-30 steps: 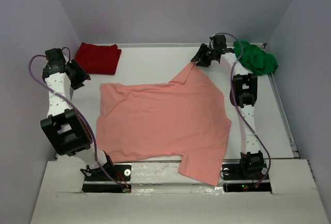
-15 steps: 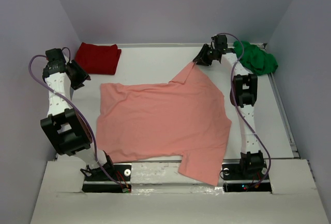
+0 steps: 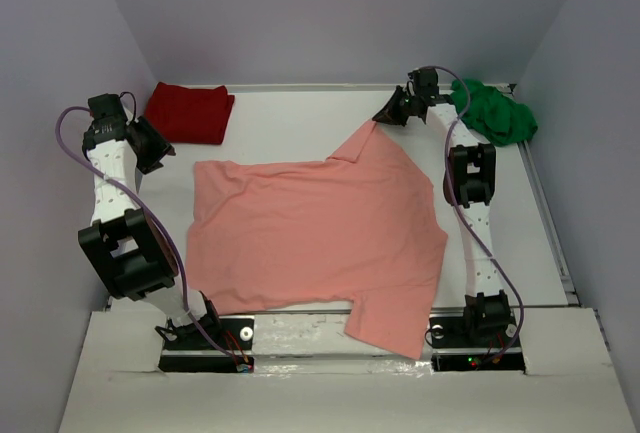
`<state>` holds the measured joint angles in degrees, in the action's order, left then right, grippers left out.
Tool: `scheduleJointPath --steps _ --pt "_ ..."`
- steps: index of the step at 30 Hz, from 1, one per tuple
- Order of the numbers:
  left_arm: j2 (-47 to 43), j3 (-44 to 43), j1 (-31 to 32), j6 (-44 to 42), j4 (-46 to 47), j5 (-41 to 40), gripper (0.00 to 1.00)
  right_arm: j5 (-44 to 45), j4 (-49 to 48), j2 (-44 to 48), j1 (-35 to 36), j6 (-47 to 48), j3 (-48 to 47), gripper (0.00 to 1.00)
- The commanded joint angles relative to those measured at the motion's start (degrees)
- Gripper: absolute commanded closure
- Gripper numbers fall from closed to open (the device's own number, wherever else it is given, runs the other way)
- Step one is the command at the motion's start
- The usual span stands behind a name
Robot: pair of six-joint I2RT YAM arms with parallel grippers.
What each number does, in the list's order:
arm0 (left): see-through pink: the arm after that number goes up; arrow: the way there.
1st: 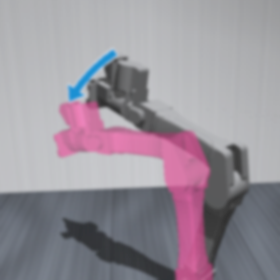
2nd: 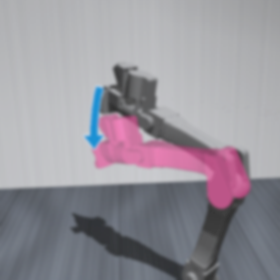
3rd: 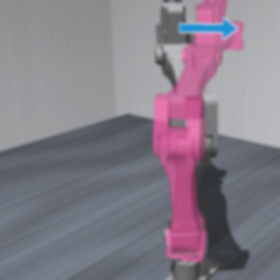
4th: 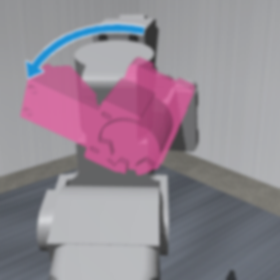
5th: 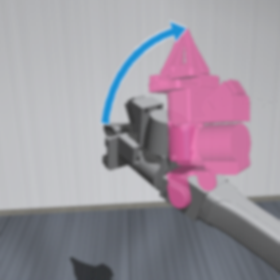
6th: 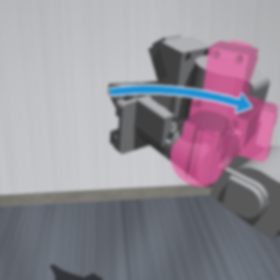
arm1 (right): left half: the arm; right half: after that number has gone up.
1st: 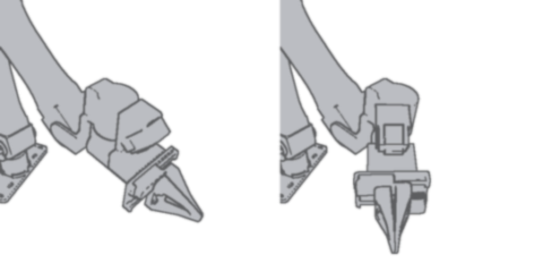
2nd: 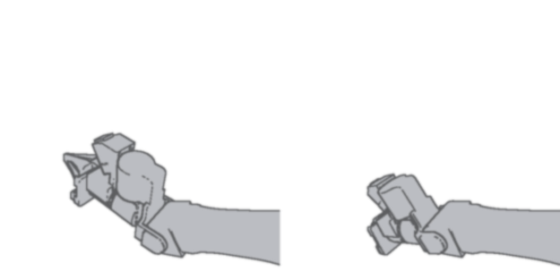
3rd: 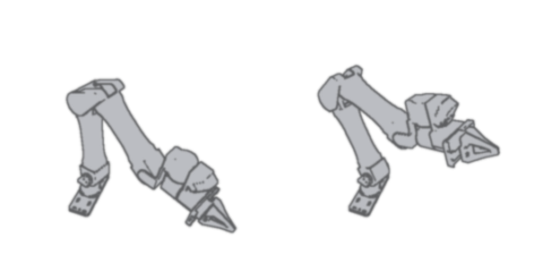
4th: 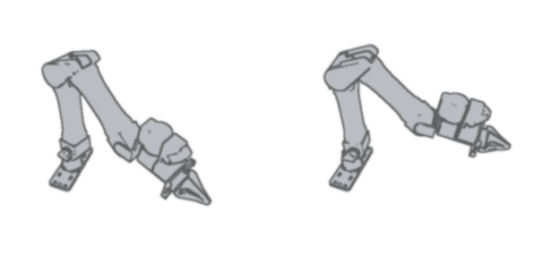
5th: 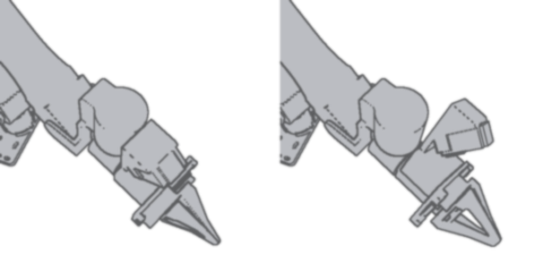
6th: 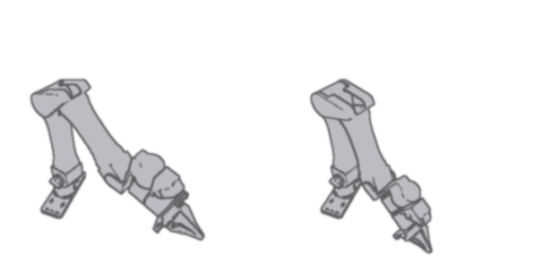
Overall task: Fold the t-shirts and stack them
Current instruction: Grap the side of the flattened tshirt furthest away from the robot with both arms
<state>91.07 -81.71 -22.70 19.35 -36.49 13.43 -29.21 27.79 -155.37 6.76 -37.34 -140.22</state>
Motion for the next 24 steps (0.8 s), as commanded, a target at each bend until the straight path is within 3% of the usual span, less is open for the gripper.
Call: scheduleJointPath --steps 1,11,24 --pt "0.16 0.32 -0.68 -1.07 -0.07 0.02 0.47 -0.93 -2.83 -0.2 0.18 -0.89 -1.72 1.0" --pt "3.58 2.96 -0.86 -1.69 2.3 0.8 0.47 -0.23 -2.83 5.07 0.18 -0.45 1.09 1.0" --pt "12.73 9.2 -2.17 -0.63 16.09 15.39 0.45 -1.46 -2.83 7.98 0.18 1.22 4.08 1.0"
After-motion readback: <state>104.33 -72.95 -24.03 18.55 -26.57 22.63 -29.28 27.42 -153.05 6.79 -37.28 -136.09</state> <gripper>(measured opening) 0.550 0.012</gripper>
